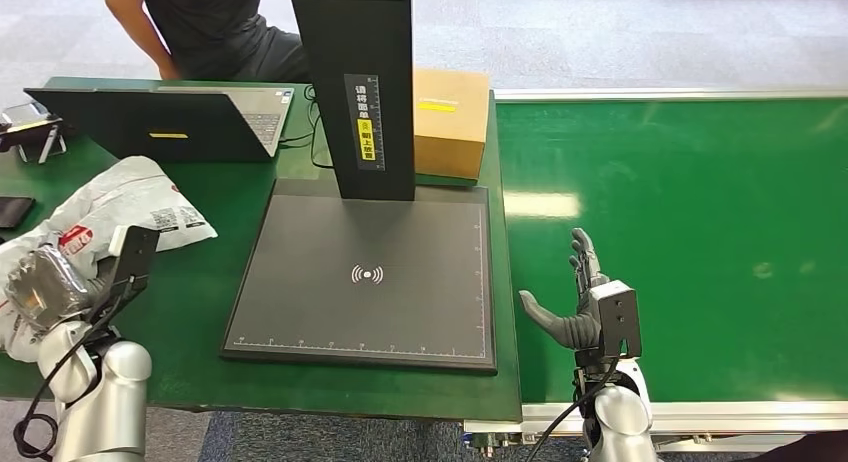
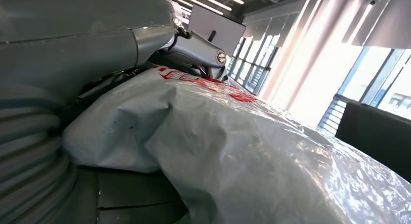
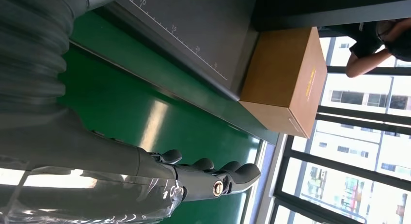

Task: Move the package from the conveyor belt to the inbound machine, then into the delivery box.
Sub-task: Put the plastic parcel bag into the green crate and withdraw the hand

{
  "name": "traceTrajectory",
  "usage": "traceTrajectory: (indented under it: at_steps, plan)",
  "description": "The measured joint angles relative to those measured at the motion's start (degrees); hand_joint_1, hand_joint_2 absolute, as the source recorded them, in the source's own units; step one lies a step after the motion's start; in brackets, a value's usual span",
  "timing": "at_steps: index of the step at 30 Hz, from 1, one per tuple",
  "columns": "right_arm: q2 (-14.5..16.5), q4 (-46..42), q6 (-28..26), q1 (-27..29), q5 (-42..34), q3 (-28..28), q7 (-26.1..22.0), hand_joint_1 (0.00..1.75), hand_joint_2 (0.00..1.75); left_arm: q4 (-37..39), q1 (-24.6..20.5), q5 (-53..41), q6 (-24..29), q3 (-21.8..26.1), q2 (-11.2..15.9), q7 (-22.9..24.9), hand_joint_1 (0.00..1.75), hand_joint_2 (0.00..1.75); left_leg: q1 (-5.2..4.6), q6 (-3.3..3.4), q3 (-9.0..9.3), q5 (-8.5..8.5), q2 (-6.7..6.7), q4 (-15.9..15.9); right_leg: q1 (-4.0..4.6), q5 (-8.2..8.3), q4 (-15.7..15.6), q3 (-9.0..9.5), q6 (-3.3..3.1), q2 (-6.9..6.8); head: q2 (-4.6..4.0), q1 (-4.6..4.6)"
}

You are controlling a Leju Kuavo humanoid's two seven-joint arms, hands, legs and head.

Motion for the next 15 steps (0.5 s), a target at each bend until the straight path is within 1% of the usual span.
traceTrajectory:
  at_steps: [2,3,11,15]
  plan:
    - [0.0,0.0,0.0,0.1,0.0,0.0,0.0,0.00,1.75,0.0,-0.2,-0.5,0.3,0.2,0.0,0.2,0.12,1.75,0.00,0.00,0.00,0.00,0.00,0.0,0.00,0.00,0.0,0.00,0.00,0.00,0.00,-0.01]
    - [0.0,0.0,0.0,0.1,0.0,0.0,0.0,0.00,1.75,0.0,-0.3,-0.9,0.4,0.3,0.0,0.5,0.00,1.75,-0.01,0.00,0.00,0.00,0.00,0.0,0.00,0.00,0.0,0.00,0.00,0.00,0.00,-0.01]
    - [0.0,0.0,0.0,0.5,0.0,0.0,0.2,0.00,1.75,1.5,-0.9,-2.6,-1.0,-0.1,0.0,1.5,0.00,1.75,-0.02,0.00,0.00,-0.01,0.01,0.0,0.05,0.00,0.0,-0.02,0.00,0.00,0.00,-0.02]
    - [0.0,0.0,-0.3,0.5,0.4,0.0,0.5,0.00,1.75,2.0,-1.1,-6.0,-1.6,-1.1,0.0,3.8,0.00,1.75,-0.02,0.00,0.01,0.00,0.00,0.0,0.05,0.00,0.0,-0.02,0.00,0.01,0.00,-0.01]
